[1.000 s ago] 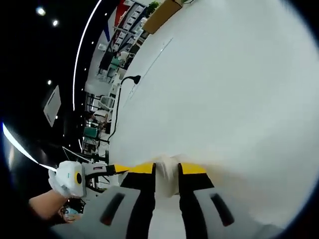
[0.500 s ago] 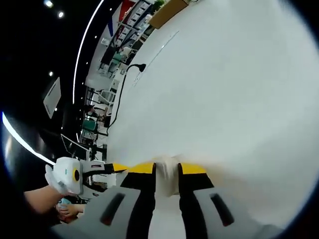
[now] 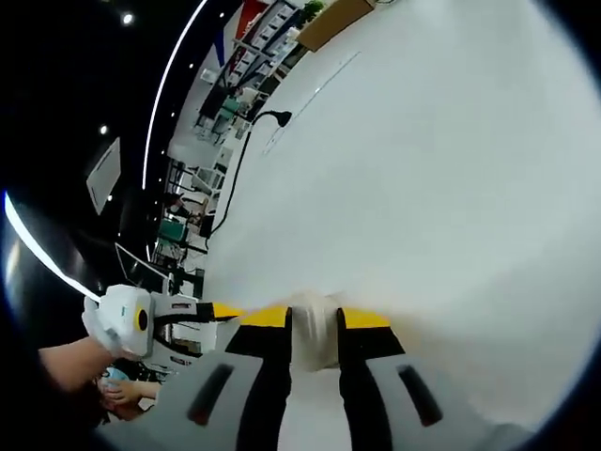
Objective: Arrange the utensils inside the cutlery case until each visible utensil rests in its matching compartment.
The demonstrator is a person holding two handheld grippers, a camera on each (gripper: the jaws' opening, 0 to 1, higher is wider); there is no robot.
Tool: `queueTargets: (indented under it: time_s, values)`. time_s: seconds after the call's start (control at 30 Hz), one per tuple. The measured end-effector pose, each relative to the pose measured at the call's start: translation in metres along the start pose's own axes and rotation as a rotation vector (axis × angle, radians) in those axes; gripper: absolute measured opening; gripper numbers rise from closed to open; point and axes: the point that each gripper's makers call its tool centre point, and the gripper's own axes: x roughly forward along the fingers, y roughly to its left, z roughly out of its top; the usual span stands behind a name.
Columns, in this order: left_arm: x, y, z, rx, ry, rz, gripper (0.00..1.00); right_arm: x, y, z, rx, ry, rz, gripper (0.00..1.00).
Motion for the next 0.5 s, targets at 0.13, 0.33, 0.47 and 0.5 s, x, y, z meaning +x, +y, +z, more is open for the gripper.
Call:
queueTargets:
  time_s: [0.13,0.33,0.47,0.5]
  values:
    - [-0.0009,-0.0002,-0.0008,-0.011,-0.005,0.0,0.43,0.0034,0.0012,0.0024,-0.027,0.01,-0.007,0.16]
    - [-0.0018,-0.0004,-0.0005,-0.023,-0.02,0.001,0.43,0.0036,0.0003,0.0025,-0.041,0.013,-0.006,0.18]
    - [-0.0019,-0.0002,-0.0003,-0.03,-0.014,0.003,0.44,0.0026,-0.003,0.0005,-0.044,0.012,0.003,0.19]
    - [-0.0021,0.0001,-0.0004,-0.033,-0.013,0.004,0.44,0.0039,-0.0026,0.0002,-0.047,0.013,0.005,0.19]
